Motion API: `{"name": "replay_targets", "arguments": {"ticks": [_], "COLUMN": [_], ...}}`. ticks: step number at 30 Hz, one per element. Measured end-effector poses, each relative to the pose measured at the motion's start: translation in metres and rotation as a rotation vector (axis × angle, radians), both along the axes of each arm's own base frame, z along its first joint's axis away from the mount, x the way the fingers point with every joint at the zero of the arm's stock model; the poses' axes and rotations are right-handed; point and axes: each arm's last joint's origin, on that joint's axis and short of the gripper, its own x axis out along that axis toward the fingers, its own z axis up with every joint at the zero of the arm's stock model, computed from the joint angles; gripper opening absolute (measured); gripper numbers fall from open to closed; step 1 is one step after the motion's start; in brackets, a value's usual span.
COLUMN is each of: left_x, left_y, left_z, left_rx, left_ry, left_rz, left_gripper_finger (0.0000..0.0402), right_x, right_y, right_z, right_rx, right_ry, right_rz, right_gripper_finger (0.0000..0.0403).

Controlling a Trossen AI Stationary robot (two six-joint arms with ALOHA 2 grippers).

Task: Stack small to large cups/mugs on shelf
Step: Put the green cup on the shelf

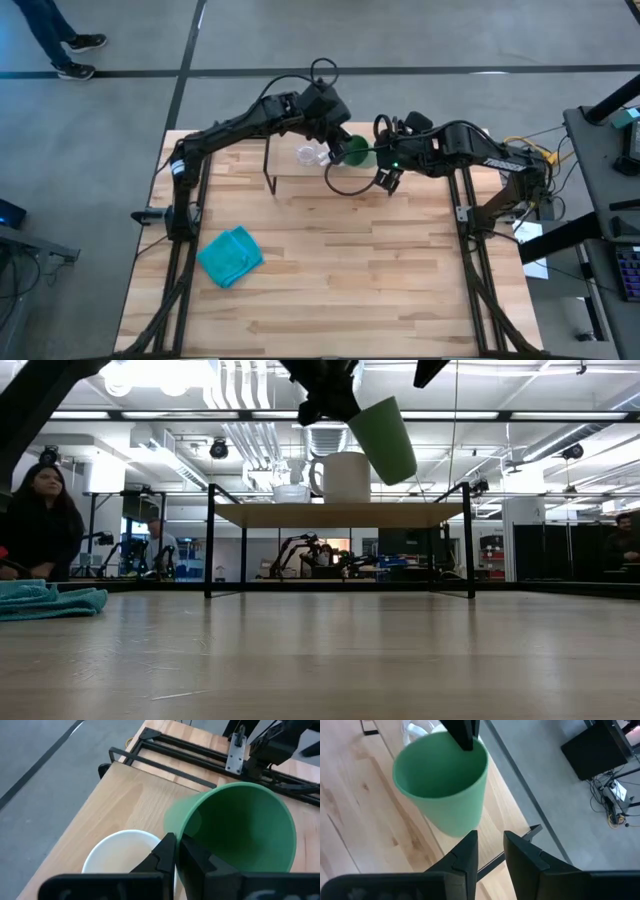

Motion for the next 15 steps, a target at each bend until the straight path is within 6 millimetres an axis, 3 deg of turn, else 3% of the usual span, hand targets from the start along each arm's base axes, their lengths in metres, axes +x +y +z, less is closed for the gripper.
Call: {"name": "replay_targets", "arguments": {"ticks": [15], "left_x": [0.008], "left_y": [0.005], "left_z": [-0.016], "left_rx": [0.01], "left_ry": [0.029], "left_rz": [-0.009], "left_gripper_finger": [0.0001], "right_x": [0.0], "right_y": [0.0], "right_z": [-0.001], "right_rx": [0.004], "right_ry": [-0.004], "right_rz": [-0.005], "right_gripper_finger": [0.0086]}}
